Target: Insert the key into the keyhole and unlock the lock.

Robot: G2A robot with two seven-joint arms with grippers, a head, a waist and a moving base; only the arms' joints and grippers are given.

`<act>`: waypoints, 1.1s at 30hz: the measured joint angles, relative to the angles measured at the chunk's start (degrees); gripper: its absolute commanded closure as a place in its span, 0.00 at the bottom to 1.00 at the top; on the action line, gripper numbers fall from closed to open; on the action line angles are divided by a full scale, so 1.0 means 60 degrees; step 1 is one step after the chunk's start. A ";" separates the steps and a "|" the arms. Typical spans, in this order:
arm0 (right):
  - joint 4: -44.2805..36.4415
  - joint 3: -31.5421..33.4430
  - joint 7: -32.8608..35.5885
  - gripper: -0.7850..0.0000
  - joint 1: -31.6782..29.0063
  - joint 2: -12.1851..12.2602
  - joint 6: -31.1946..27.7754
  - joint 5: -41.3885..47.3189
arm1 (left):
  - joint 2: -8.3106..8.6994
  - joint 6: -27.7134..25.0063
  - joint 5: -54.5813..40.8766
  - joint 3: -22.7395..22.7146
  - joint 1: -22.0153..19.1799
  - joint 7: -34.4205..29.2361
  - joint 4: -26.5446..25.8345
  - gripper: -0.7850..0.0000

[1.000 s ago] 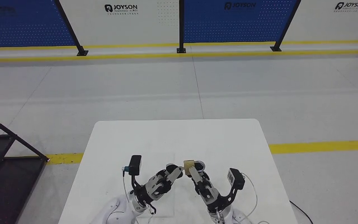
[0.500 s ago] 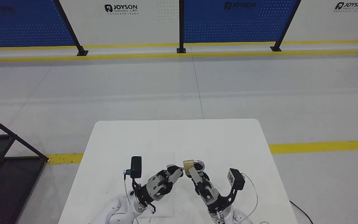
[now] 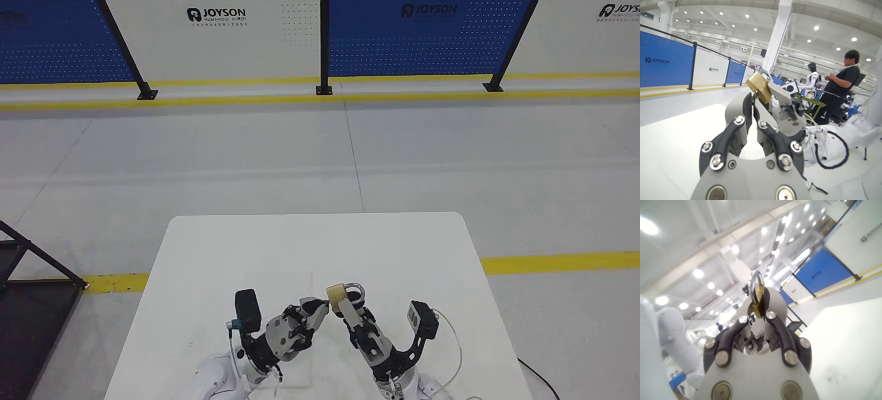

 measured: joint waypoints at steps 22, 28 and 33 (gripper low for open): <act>-0.0050 0.0143 0.0576 1.00 -0.0026 0.0059 -0.0366 0.0449 | 0.0152 0.0830 0.2309 -0.0043 0.0149 0.1754 -0.0122 1.00; -0.0063 0.0165 0.0792 1.00 -0.0012 0.0076 -0.0426 0.0639 | 0.0216 0.1004 0.2729 -0.0089 0.0223 0.1757 -0.0244 1.00; -0.0080 0.0186 0.0926 1.00 0.0000 0.0085 -0.0441 0.0747 | 0.0243 0.1155 0.2834 -0.0062 0.0192 0.1841 -0.0298 1.00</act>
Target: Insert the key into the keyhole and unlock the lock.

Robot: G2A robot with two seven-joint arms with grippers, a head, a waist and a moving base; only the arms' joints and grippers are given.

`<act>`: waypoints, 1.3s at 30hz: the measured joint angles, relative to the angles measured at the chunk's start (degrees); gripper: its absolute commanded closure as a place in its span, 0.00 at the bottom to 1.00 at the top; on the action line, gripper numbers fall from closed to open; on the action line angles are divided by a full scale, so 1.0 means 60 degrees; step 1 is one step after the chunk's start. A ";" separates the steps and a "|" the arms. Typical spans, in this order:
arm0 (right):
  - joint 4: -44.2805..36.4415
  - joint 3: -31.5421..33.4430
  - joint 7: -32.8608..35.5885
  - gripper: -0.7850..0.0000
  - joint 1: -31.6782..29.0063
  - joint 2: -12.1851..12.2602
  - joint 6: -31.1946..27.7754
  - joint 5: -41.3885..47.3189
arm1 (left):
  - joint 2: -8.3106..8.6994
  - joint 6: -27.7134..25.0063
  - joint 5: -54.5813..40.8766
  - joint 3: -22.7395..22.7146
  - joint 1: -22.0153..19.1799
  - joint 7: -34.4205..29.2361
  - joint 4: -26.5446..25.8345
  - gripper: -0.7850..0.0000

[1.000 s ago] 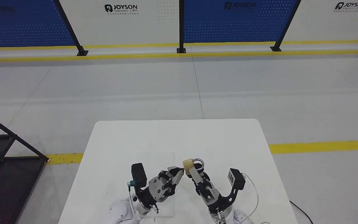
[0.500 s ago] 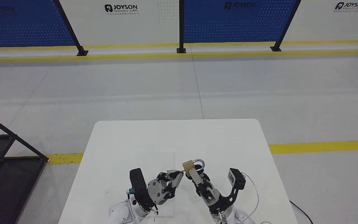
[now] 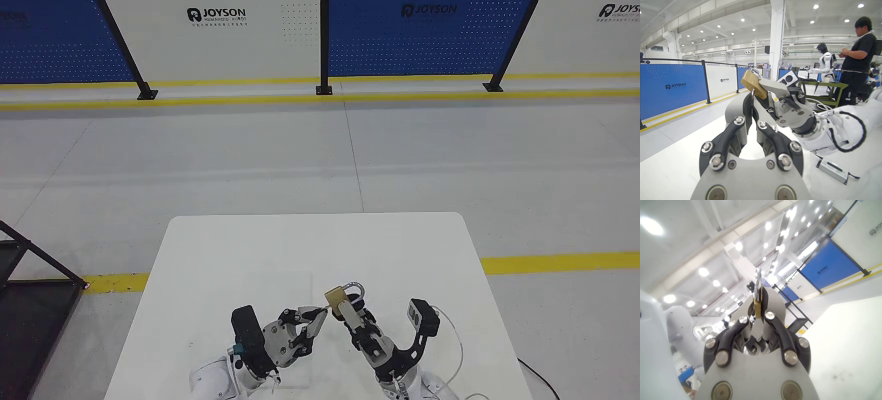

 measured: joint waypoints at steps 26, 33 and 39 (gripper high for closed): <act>-0.0071 0.0051 0.0462 1.00 0.0034 0.0020 0.0190 0.0238 | 0.0101 -0.0097 -0.0554 0.0254 -0.0191 -0.0347 -0.0013 0.87; -0.0053 0.0059 0.0446 1.00 -0.0004 0.0019 0.0190 0.0212 | 0.0131 -0.0059 -0.0597 0.0284 -0.0199 -0.0319 -0.0003 0.82; -0.0055 0.0060 0.0405 1.00 -0.0054 0.0018 0.0160 0.0151 | 0.0155 -0.0024 -0.0650 0.0311 -0.0205 -0.0337 -0.0012 0.98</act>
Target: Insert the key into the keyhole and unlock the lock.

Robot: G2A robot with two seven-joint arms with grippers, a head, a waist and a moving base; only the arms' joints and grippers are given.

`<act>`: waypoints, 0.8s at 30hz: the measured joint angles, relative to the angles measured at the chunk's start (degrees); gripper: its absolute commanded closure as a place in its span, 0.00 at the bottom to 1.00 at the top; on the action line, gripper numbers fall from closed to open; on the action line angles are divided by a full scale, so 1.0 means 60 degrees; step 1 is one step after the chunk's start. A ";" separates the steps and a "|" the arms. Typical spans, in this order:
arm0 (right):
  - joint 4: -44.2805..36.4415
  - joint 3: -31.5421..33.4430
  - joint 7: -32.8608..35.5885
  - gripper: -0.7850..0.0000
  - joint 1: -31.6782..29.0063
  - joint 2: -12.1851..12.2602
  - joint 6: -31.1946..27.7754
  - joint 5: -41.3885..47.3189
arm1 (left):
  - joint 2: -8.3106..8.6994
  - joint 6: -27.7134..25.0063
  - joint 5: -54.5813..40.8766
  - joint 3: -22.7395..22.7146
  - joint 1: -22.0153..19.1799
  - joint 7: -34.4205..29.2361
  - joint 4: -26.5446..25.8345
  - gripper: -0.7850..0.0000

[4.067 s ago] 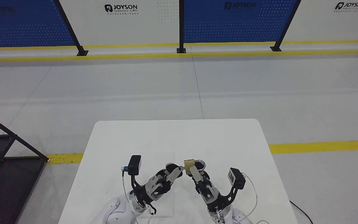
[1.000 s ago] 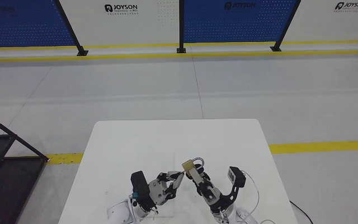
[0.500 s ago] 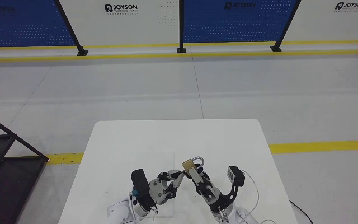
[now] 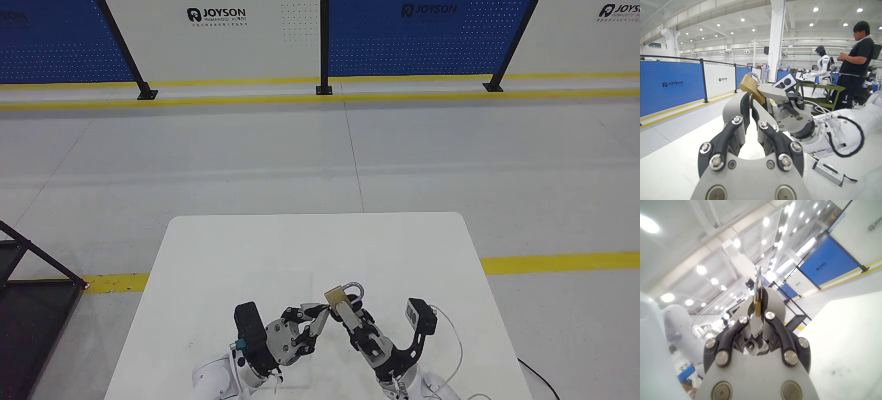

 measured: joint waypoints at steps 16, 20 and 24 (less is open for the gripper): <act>-0.0014 -0.0005 -0.0101 1.00 -0.0070 -0.0010 0.0012 -0.0145 | 0.0072 0.0739 0.0850 0.0046 0.0027 0.0360 -0.0050 1.00; -0.0021 -0.0004 -0.0120 1.00 -0.0081 -0.0012 0.0020 -0.0168 | 0.0085 0.1235 0.1293 0.0051 0.0044 0.0589 -0.0059 1.00; -0.0022 -0.0004 -0.0124 1.00 -0.0090 -0.0012 0.0021 -0.0172 | 0.0093 0.1711 0.1719 0.0098 0.0065 0.0831 -0.0044 1.00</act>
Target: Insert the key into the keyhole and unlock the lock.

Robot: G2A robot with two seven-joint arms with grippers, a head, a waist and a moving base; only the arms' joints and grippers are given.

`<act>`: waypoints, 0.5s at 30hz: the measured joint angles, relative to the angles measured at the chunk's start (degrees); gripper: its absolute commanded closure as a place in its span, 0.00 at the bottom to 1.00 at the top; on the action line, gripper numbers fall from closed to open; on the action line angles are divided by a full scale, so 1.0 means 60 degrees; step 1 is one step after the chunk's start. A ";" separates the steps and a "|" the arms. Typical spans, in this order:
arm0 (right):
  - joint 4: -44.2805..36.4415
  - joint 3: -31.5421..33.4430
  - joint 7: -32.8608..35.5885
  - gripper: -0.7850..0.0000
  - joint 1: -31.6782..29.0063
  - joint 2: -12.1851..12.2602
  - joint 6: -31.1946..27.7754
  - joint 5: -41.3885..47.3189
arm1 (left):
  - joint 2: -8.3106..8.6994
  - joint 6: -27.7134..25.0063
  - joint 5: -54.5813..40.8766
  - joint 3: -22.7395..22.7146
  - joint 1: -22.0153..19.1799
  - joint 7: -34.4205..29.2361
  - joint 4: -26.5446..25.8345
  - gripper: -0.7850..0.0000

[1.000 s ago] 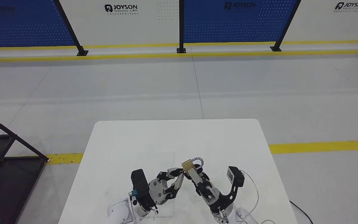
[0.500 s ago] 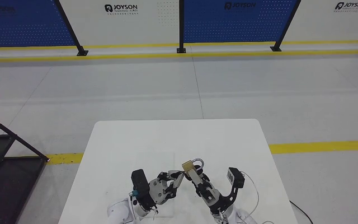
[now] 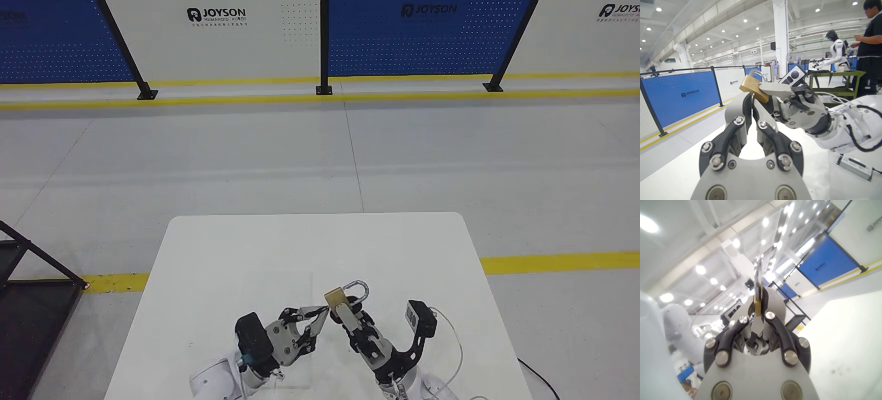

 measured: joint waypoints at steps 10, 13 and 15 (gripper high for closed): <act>0.0000 0.0007 0.0059 1.00 0.0018 0.0003 0.0041 0.0071 | 0.0003 0.0714 0.0413 0.0167 -0.0034 0.0335 0.0133 0.00; 0.0017 0.0034 0.0043 1.00 0.0039 0.0002 0.0082 0.0098 | 0.0000 0.0435 -0.0023 0.0204 -0.0058 0.0232 0.0159 0.00; 0.0027 0.0097 -0.0029 1.00 0.0053 0.0002 0.0135 0.0127 | 0.0015 0.0098 -0.0397 0.0161 -0.0077 0.0118 0.0149 0.00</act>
